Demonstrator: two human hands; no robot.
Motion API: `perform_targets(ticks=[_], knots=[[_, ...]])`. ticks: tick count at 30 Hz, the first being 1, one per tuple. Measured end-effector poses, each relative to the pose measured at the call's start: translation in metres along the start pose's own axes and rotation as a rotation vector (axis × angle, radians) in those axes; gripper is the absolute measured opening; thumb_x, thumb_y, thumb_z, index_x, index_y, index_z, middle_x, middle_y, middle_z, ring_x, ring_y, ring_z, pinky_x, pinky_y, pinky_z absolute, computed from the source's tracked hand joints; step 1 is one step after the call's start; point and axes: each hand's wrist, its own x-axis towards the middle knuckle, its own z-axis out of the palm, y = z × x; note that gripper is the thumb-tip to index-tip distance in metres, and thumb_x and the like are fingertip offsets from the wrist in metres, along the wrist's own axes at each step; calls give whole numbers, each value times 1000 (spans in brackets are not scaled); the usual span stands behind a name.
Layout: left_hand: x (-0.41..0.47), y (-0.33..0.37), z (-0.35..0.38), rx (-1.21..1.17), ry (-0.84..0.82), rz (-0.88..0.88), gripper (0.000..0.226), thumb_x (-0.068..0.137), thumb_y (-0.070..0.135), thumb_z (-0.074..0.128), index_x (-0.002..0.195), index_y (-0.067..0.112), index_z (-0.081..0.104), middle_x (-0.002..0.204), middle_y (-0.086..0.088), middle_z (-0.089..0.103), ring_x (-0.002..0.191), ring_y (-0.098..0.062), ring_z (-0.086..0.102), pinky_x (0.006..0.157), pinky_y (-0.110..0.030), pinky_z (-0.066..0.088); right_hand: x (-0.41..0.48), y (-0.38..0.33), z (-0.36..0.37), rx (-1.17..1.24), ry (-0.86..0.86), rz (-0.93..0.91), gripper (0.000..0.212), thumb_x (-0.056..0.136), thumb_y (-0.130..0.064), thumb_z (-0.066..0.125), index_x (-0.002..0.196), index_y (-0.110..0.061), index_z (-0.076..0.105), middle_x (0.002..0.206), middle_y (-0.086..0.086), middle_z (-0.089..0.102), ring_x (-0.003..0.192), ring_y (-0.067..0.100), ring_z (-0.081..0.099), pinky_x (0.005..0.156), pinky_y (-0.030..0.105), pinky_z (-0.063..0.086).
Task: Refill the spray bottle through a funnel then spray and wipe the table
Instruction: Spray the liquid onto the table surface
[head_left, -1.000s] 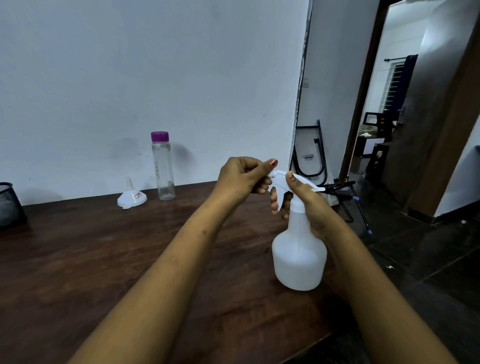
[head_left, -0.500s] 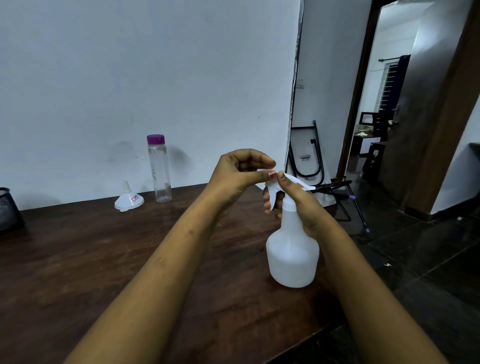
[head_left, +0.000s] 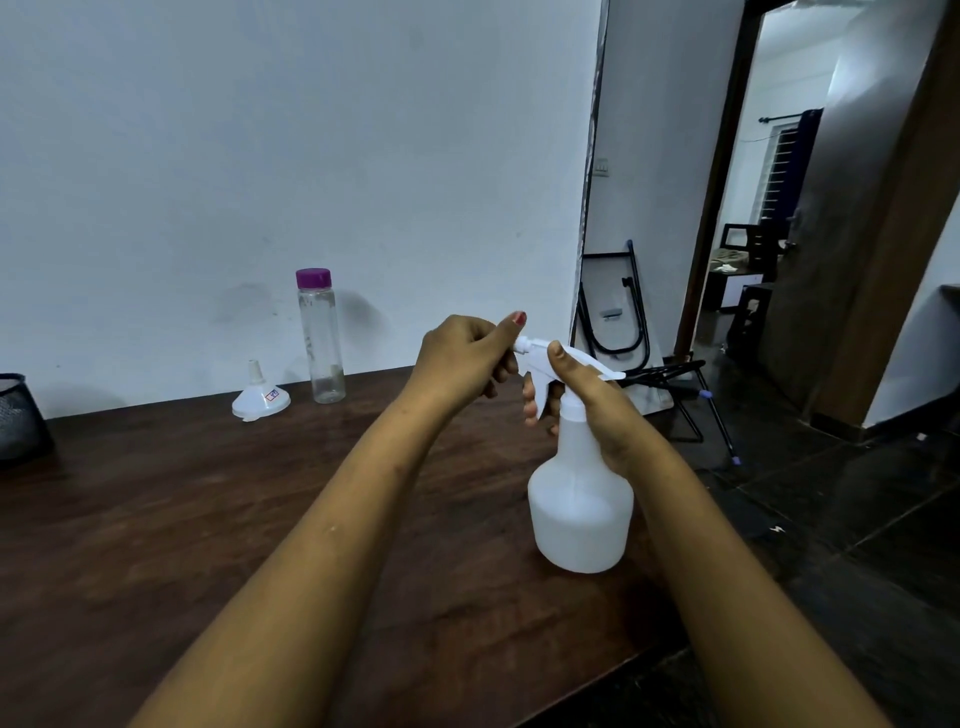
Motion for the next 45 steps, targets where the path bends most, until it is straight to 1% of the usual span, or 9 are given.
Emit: perform_targets(ticks=[7, 12, 15, 22, 26, 29, 34, 40, 45], knots=[[3, -7, -8, -187, -224, 134, 14, 92, 12, 57, 102, 6, 66, 88, -1, 65, 76, -10, 61, 77, -23, 51, -2, -2, -2, 31, -4, -1, 40, 81, -51, 46, 96, -19, 65, 72, 3, 63, 60, 11, 61, 51, 15, 46], [4, -15, -14, -289, -308, 214, 29, 79, 5, 69, 105, 18, 64, 106, 0, 67, 103, -15, 63, 92, -28, 51, -2, 0, 0, 17, -24, -42, 40, 83, -51, 46, 107, -27, 66, 73, 1, 62, 64, 11, 60, 53, 16, 46], [2, -12, -12, -364, -251, 147, 31, 87, 8, 63, 115, 21, 59, 118, 3, 63, 105, -7, 61, 87, -24, 49, -1, 0, 1, -6, -19, -33, 38, 87, -52, 44, 105, -27, 66, 73, 0, 63, 64, 12, 60, 55, 16, 45], [-1, -45, -9, -236, -28, -87, 17, 94, 22, 53, 108, 18, 63, 100, 5, 66, 87, -5, 59, 74, -19, 47, 4, -11, -5, -142, -11, 102, 27, 92, -53, 48, 102, -38, 68, 80, 2, 62, 71, 15, 63, 67, 28, 51], [-11, -95, -5, 28, 62, -188, 11, 90, 23, 61, 96, 17, 67, 99, -1, 68, 96, -16, 60, 83, -26, 45, 6, -12, -11, -223, 42, 156, 23, 93, -51, 49, 95, -36, 66, 80, 6, 61, 72, 17, 63, 66, 31, 56], [-22, -117, 1, 130, 47, -228, 6, 90, 25, 60, 90, 22, 65, 97, 3, 67, 97, -15, 61, 81, -25, 42, 8, -9, -12, -273, 80, 193, 22, 92, -49, 52, 94, -33, 66, 79, 6, 60, 71, 18, 61, 66, 30, 56], [-25, -123, 7, 233, 9, -234, 10, 89, 31, 58, 79, 31, 59, 92, 11, 63, 95, -13, 59, 94, -41, 47, 16, -5, -7, -360, 108, 260, 24, 91, -50, 53, 90, -30, 66, 81, 8, 59, 70, 18, 59, 64, 29, 54], [-30, -131, 6, 351, 12, -251, 7, 90, 35, 55, 91, 31, 61, 103, 7, 65, 104, -17, 58, 98, -41, 41, 19, -7, -6, -350, 84, 369, 31, 91, -52, 53, 86, -24, 65, 86, 8, 68, 73, 18, 67, 59, 25, 56], [-33, -135, 4, 391, 19, -248, 5, 90, 36, 54, 87, 34, 57, 97, 11, 61, 102, -16, 56, 107, -50, 31, 23, -4, -1, -362, 112, 320, 26, 93, -43, 55, 94, -19, 66, 77, 8, 58, 64, 16, 57, 54, 22, 53]])
